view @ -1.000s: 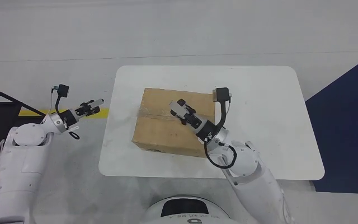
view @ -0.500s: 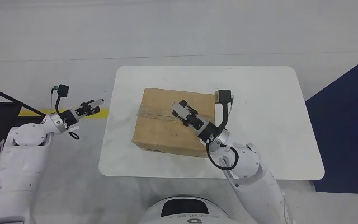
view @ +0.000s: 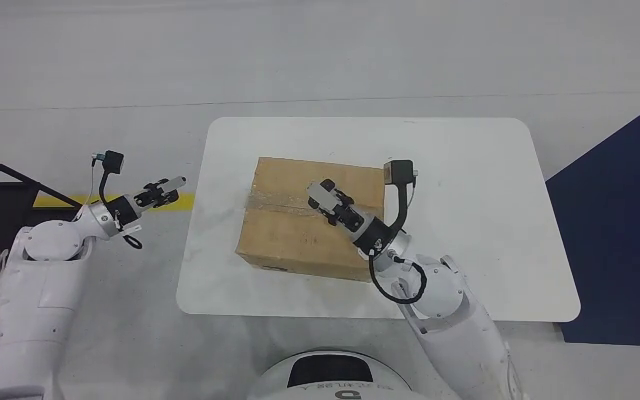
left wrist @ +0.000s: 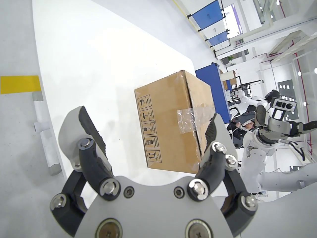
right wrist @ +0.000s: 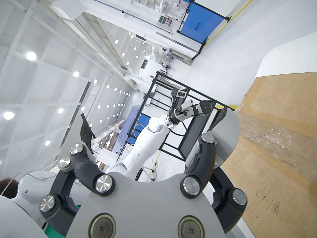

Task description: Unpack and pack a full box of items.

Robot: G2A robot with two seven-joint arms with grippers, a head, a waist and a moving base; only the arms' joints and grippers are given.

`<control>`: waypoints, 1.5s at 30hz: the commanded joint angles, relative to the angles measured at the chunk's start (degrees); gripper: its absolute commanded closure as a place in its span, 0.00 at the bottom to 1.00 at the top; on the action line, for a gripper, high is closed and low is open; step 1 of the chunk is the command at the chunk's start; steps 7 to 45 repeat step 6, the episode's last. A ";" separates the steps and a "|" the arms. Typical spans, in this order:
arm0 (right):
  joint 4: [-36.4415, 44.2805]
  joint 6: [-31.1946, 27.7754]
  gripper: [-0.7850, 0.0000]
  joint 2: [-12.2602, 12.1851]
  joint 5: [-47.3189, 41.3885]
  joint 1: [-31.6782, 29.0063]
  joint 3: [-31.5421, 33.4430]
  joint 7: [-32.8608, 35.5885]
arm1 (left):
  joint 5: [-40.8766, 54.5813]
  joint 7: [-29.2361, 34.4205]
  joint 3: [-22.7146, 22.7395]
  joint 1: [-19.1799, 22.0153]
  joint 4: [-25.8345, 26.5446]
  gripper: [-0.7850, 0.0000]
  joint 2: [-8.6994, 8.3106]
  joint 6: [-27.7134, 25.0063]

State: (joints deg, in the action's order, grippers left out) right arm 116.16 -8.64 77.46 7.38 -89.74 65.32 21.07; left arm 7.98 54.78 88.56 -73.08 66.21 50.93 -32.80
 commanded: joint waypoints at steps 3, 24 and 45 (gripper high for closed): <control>0.00 0.00 0.00 0.00 0.00 0.00 0.00 0.00 | 0.00 0.00 0.00 0.00 0.00 0.00 0.00 0.00; 0.00 0.00 0.00 0.00 0.00 0.00 0.00 0.00 | 0.00 0.00 0.00 0.00 0.00 0.00 0.00 0.00; 0.00 0.00 0.00 0.00 0.00 0.00 0.00 0.00 | 0.00 0.00 0.00 0.00 0.00 0.00 0.00 0.00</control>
